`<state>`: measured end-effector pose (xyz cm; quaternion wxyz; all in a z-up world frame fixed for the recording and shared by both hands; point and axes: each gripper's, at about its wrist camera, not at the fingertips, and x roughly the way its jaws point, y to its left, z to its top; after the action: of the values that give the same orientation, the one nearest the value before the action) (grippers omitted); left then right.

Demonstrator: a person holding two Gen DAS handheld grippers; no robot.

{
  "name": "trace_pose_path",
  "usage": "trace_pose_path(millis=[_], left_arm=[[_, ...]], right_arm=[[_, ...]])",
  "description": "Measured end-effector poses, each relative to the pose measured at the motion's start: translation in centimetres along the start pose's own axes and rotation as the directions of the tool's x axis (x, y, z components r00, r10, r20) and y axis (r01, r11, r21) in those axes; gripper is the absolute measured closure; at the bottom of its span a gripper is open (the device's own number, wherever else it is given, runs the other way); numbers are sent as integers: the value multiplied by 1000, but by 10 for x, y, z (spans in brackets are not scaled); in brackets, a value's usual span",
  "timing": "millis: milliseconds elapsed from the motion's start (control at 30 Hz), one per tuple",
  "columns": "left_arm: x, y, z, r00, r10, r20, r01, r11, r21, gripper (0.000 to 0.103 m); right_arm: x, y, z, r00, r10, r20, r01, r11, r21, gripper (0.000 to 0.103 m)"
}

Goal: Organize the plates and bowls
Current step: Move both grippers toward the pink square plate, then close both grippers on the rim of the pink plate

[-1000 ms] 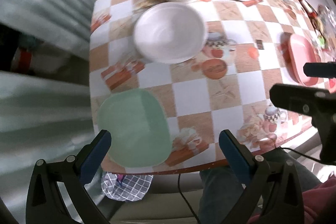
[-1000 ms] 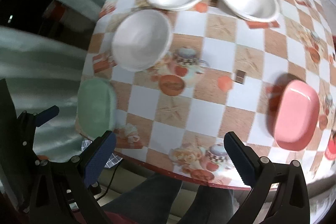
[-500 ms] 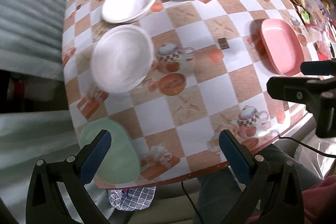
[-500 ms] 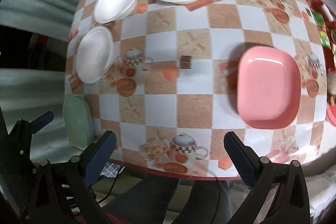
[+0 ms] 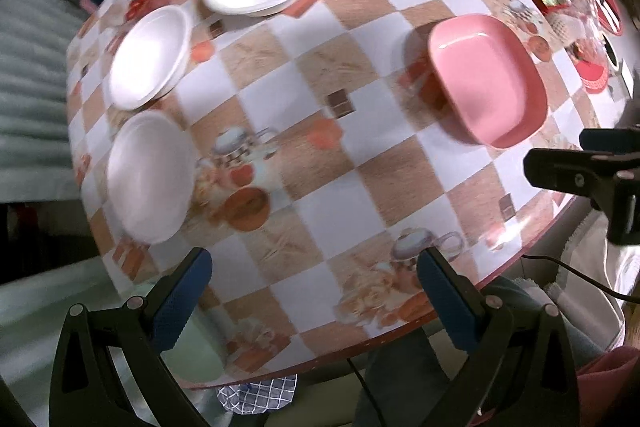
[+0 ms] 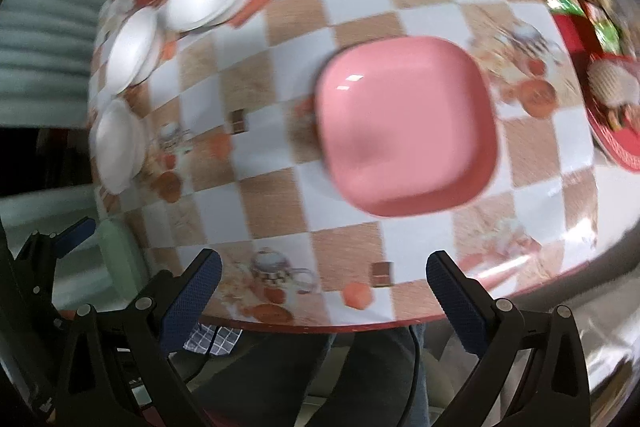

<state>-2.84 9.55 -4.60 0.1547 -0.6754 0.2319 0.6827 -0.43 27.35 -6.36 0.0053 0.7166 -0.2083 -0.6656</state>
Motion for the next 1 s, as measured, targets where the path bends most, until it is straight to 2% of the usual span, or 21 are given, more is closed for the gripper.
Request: trace_pose_path(millis=[233, 567, 800, 1000], left_arm=[[5, -34, 21, 1000, -13, -14, 14, 997, 69, 1], [15, -62, 53, 1000, -13, -24, 14, 998, 69, 1], [27, -68, 74, 999, -28, -34, 28, 1000, -1, 1], [38, -71, 95, 1000, -22, -20, 21, 998, -59, 1]], right_arm=[[1, -57, -3, 1000, -18, -12, 19, 992, 123, 0], [4, -108, 6, 999, -45, -25, 49, 980, 191, 0], [13, -131, 25, 997, -68, -41, 75, 981, 178, 0], [23, -134, 44, 994, -96, -52, 102, 986, 131, 0]])
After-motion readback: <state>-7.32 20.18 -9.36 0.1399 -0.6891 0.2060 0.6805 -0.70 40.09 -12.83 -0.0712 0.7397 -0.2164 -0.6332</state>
